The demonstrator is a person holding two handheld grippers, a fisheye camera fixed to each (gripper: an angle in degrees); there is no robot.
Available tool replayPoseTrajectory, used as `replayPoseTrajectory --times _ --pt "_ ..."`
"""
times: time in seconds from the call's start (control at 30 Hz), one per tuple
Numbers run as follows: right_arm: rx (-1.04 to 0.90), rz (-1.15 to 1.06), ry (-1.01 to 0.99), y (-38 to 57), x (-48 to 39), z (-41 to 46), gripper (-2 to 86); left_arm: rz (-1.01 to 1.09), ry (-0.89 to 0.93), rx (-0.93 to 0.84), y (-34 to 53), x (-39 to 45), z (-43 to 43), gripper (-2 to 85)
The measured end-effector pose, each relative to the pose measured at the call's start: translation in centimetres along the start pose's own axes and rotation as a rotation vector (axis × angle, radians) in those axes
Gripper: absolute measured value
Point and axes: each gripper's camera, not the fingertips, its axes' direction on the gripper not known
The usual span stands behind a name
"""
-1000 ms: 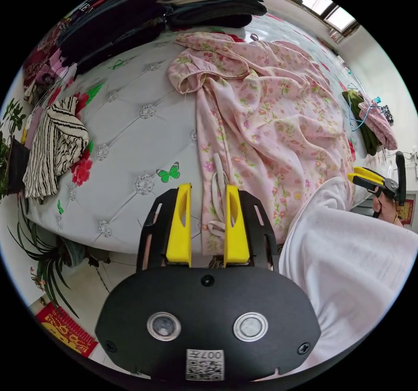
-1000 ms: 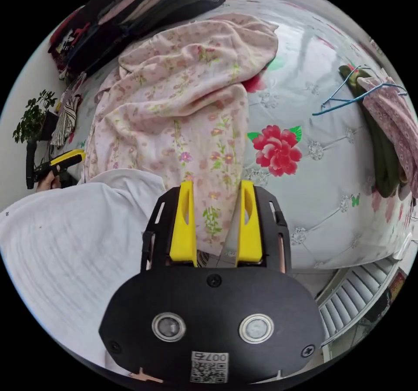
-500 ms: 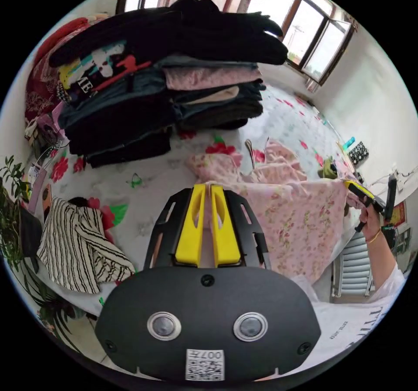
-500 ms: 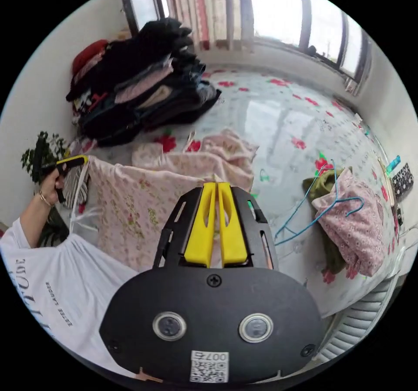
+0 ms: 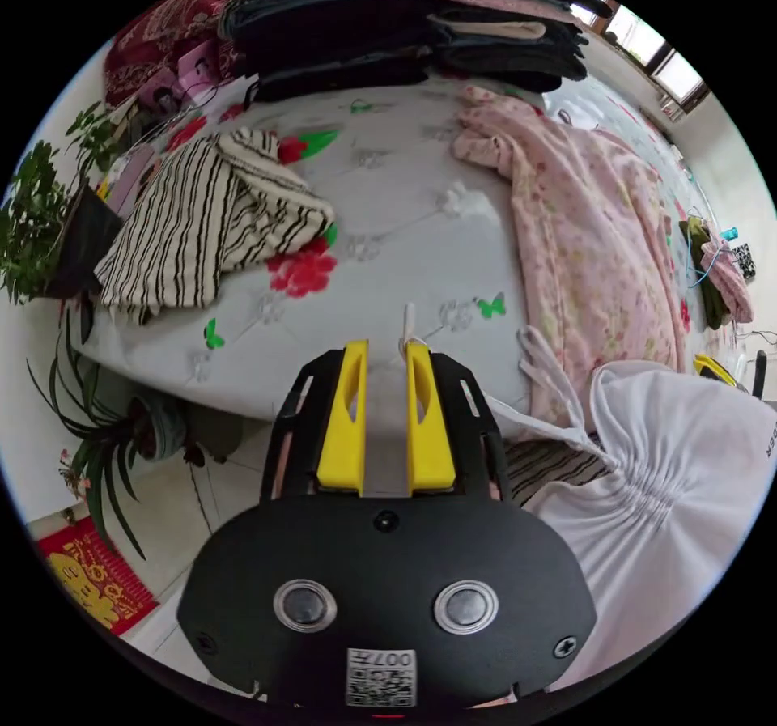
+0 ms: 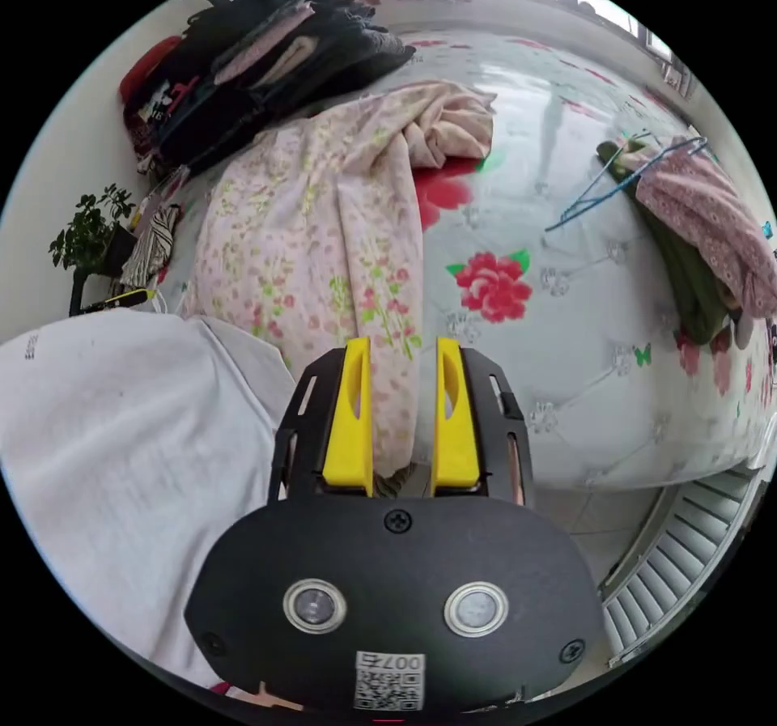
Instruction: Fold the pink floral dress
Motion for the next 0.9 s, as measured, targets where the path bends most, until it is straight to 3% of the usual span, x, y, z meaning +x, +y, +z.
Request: replayPoseTrajectory --times 0.17,0.23,0.3,0.4,0.5,0.63,0.77,0.9 --pt "-0.056 0.094 0.03 0.4 0.0 1.8 8.2 0.065 -0.036 -0.062 4.6 -3.7 -0.6 6.7" --pt "-0.069 0.128 0.139 -0.9 -0.7 2.2 6.2 0.095 -0.129 -0.063 5.0 -5.0 -1.5 6.0" --pt "-0.061 0.138 0.112 -2.3 -1.1 1.9 2.2 0.08 -0.163 -0.052 5.1 -6.9 -2.2 5.6" --pt "0.0 0.167 0.059 -4.8 -1.9 0.8 0.5 0.095 0.039 0.05 4.7 -8.7 -3.7 6.1" --pt "0.135 0.205 0.048 -7.7 -2.3 -2.3 0.1 0.217 0.224 0.136 3.2 -5.3 -3.7 7.1" --pt "0.378 0.299 0.02 -10.1 -1.2 -8.6 0.4 0.447 0.407 0.06 1.0 4.5 -0.6 10.0" --pt "0.401 0.26 0.007 -10.4 -0.7 -11.1 2.3 0.553 0.323 -0.058 0.2 12.8 2.3 7.5" --pt "0.221 0.145 0.01 -7.2 -0.8 -8.2 6.2 0.625 0.141 0.023 0.5 15.8 1.9 0.1"
